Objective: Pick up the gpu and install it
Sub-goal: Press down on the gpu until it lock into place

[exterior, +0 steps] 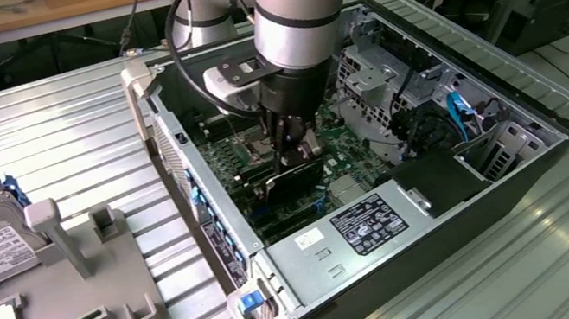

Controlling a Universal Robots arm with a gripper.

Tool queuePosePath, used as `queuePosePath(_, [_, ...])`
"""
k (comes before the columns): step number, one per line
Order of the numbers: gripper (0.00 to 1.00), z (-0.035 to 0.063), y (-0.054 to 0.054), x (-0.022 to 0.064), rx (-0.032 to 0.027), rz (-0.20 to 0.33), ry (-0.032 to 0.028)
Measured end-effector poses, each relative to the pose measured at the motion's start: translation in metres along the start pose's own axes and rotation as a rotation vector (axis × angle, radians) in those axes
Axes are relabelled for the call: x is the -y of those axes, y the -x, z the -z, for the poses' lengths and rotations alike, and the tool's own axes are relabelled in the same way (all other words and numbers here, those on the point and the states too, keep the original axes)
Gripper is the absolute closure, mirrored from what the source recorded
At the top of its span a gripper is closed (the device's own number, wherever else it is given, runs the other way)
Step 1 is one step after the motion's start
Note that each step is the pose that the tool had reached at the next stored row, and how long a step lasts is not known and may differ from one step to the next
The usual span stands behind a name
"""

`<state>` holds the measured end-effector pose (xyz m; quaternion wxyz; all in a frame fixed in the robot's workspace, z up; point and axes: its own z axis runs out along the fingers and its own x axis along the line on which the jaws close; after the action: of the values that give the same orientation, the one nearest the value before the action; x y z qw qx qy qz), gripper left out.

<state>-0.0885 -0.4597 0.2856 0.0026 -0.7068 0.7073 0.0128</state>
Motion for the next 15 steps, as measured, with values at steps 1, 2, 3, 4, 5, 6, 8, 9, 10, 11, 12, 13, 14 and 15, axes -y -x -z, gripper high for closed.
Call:
queuePosePath(1, [0.89, -0.0002, 0.0, -0.0006, 0.0001, 0.0, 0.0027])
queuePosePath(2, [0.89, -0.0004, 0.0, -0.0011, 0.0001, 0.0, 0.0096])
queuePosePath(3, [0.89, -0.0004, 0.0, -0.0014, 0.0, -0.001, 0.0376])
queuePosePath(4, [0.89, -0.0004, 0.0, -0.0014, 0.0002, -0.002, 0.0888])
queuePosePath(5, [0.89, -0.0004, 0.0, -0.0013, 0.0001, -0.003, 0.1184])
queuePosePath(6, [0.89, -0.0004, 0.0, -0.0013, -0.0004, -0.004, 0.1743])
queuePosePath(8, [0.89, -0.0004, 0.0, -0.0013, -0.0004, -0.005, 0.2163])
queuePosePath(9, [0.89, -0.0004, 0.0, -0.0013, -0.0005, -0.005, 0.2391])
queuePosePath(10, [0.89, -0.0004, 0.0, -0.0013, -0.0005, -0.006, 0.2584])
queuePosePath(11, [0.89, -0.0004, 0.0, -0.0013, -0.0006, -0.006, 0.2751])
queuePosePath(12, [0.89, -0.0004, 0.0, -0.0013, -0.0005, -0.006, 0.2943])
queuePosePath(13, [0.89, -0.0004, 0.0, -0.0013, -0.0006, -0.007, 0.3166])
queuePosePath(14, [0.89, -0.0004, 0.0, -0.0013, -0.0006, -0.007, 0.3319])
queuePosePath(15, [0.89, -0.0004, 0.0, -0.0012, -0.0005, -0.008, 0.3614])
